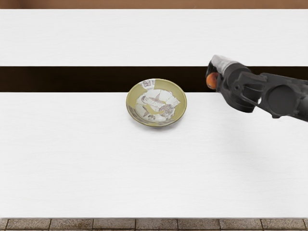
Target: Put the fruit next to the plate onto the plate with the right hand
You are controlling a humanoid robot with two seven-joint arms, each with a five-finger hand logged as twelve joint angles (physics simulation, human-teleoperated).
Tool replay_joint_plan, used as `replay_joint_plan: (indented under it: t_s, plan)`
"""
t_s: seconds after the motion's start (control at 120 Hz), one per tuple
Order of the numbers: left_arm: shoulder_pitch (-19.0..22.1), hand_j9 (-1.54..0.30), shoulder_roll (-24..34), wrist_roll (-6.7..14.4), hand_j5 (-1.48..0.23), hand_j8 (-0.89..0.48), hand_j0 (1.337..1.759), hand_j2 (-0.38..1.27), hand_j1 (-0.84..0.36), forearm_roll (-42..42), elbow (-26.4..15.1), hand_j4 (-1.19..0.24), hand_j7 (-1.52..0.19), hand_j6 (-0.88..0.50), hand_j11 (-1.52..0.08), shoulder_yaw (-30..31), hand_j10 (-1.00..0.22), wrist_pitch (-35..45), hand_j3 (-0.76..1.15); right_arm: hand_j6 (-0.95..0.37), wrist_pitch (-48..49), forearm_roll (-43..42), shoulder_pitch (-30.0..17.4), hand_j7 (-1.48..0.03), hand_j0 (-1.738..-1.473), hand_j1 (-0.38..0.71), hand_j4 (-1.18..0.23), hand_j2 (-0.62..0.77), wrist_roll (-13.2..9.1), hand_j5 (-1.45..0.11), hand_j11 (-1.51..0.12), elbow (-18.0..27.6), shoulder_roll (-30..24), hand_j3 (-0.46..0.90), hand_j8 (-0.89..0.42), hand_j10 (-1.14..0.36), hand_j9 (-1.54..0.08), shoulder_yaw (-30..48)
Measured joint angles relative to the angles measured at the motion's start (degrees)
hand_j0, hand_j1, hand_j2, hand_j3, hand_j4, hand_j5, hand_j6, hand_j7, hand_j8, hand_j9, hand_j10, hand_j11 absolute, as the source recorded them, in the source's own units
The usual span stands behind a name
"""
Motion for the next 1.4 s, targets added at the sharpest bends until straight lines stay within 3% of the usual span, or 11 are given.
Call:
replay_joint_plan:
  t_s: [0.4,0.742,0.783,0.858,0.95,1.05,1.167,1.267,1.4]
  plan:
    - [0.0,0.0,0.0,0.0,0.0,0.0,1.658,0.0,0.35,0.0,0.0,0.0,0.0,0.0,0.0,0.0,0.0,0.0,0.0,-0.45,-0.3,0.8,2.3,-0.96,-1.655,0.28,-0.67,0.29,0.0,-1.0,-0.99,0.3,11.2,0.0,-0.49,-0.72,-0.98,4.3]
    - [0.0,0.0,0.0,0.0,0.0,0.0,1.658,0.0,0.35,0.0,0.0,0.0,0.0,0.0,0.0,0.0,0.0,0.0,0.0,-0.44,-0.4,0.7,-2.2,-0.94,-1.658,0.3,-0.66,0.34,0.0,-1.0,-0.99,0.3,13.1,0.0,-0.47,-0.7,-0.99,4.6]
    - [0.0,0.0,0.0,0.0,0.0,0.0,1.658,0.0,0.35,0.0,0.0,0.0,0.0,0.0,0.0,0.0,0.0,0.0,0.0,-0.44,-0.5,0.6,-2.4,-0.88,-1.658,0.28,-0.65,0.29,0.0,-0.92,-0.92,0.3,13.1,0.0,-0.47,-0.65,-0.92,4.8]
    - [0.0,0.0,0.0,0.0,0.0,0.0,1.658,0.0,0.35,0.0,0.0,0.0,0.0,0.0,0.0,0.0,0.0,0.0,0.0,-0.3,-0.4,1.2,-2.9,-0.61,-1.658,0.09,-0.45,0.2,0.0,-0.64,-0.64,0.4,13.0,0.0,-0.32,-0.45,-0.64,6.9]
    - [0.0,0.0,0.0,0.0,0.0,0.0,1.658,0.0,0.35,0.0,0.0,0.0,0.0,0.0,0.0,0.0,0.0,0.0,0.0,-0.2,-0.2,2.0,-2.9,-0.39,-1.658,-0.07,-0.29,0.13,0.0,-0.41,-0.41,1.3,12.5,0.0,-0.21,-0.29,-0.41,9.3]
    - [0.0,0.0,0.0,0.0,0.0,0.0,1.658,0.0,0.35,0.0,0.0,0.0,0.0,0.0,0.0,0.0,0.0,0.0,0.0,-0.12,0.5,4.2,-2.6,-0.24,-1.658,-0.18,-0.18,0.08,0.0,-0.25,-0.25,5.2,8.7,0.0,-0.13,-0.18,-0.25,12.9]
    - [0.0,0.0,0.0,0.0,0.0,0.0,1.658,0.0,0.35,0.0,0.0,0.0,0.0,0.0,0.0,0.0,0.0,0.0,0.0,-0.07,5.4,9.1,-2.9,-0.13,-1.658,-0.25,-0.1,0.05,0.0,-0.14,-0.14,16.0,-1.6,0.0,-0.07,-0.1,-0.14,18.9]
    - [0.0,0.0,0.0,0.0,0.0,0.0,1.658,0.0,0.35,0.0,0.0,0.0,0.0,0.0,0.0,0.0,0.0,0.0,0.0,-0.04,18.9,18.1,-3.8,-0.08,-1.658,-0.29,-0.06,0.03,0.0,-0.09,-0.09,21.4,-10.6,0.0,-0.05,-0.06,-0.09,25.0]
    - [0.0,0.0,0.0,0.0,0.0,0.0,1.658,0.0,0.35,0.0,0.0,0.0,0.0,0.0,0.0,0.0,0.0,0.0,0.0,-0.02,38.2,31.3,-7.4,-0.04,-1.658,-0.32,-0.03,0.01,0.0,-0.05,-0.05,23.6,-21.5,0.0,-0.02,-0.03,-0.04,30.8]
